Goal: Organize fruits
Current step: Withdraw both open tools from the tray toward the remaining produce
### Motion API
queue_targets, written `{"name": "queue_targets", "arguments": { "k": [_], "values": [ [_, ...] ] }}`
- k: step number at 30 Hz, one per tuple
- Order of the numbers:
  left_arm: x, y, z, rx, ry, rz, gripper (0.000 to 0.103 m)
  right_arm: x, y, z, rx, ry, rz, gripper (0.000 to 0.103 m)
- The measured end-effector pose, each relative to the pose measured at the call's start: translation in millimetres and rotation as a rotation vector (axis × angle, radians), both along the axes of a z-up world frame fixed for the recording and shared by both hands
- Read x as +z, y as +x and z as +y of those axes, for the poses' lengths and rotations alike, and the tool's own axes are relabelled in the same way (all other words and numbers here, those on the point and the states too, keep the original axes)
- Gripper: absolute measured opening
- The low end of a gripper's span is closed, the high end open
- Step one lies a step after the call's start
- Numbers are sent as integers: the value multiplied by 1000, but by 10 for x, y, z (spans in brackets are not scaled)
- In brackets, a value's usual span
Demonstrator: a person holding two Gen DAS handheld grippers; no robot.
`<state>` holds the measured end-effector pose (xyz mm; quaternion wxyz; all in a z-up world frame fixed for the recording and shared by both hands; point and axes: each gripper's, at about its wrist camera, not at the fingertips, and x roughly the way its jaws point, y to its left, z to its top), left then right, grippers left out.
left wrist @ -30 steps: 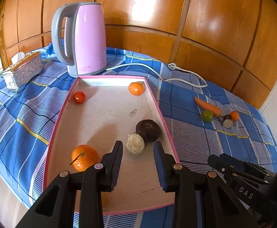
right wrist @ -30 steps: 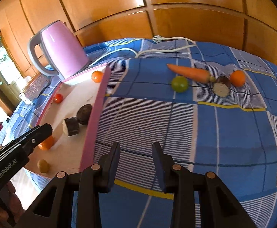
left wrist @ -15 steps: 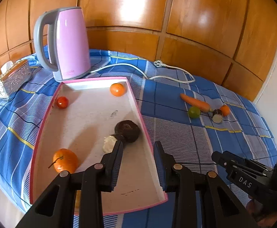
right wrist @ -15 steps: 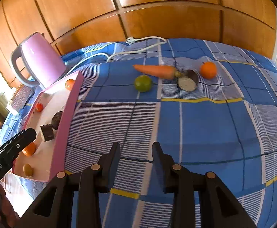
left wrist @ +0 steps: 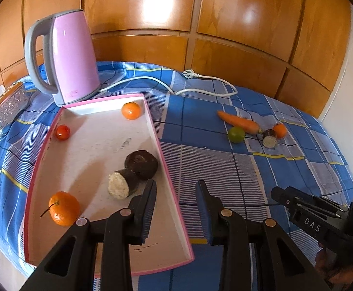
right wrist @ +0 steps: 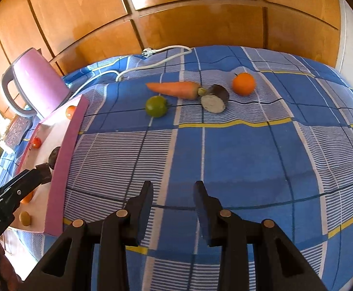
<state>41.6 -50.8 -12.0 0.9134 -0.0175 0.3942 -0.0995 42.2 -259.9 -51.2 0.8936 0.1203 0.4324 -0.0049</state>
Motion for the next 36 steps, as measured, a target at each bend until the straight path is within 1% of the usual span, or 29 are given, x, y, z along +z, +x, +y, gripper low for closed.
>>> {"name": "queue_targets", "arguments": {
  "k": [8,16,26,36],
  "values": [
    [-71,34,-162,-42,1,26,34,-68,7,-191,-54,7,18,35],
    [-90,71,-321,-80,7,27,34,-116,12,-344,-94,7,25,35],
    [-119,242,-573,-117,3,46,34,-126,72,-447,-100,-2,22,35],
    [-183,492,-791,-130,-11,67,34,-124,263,-546,-88,-5,19,35]
  ]
}}
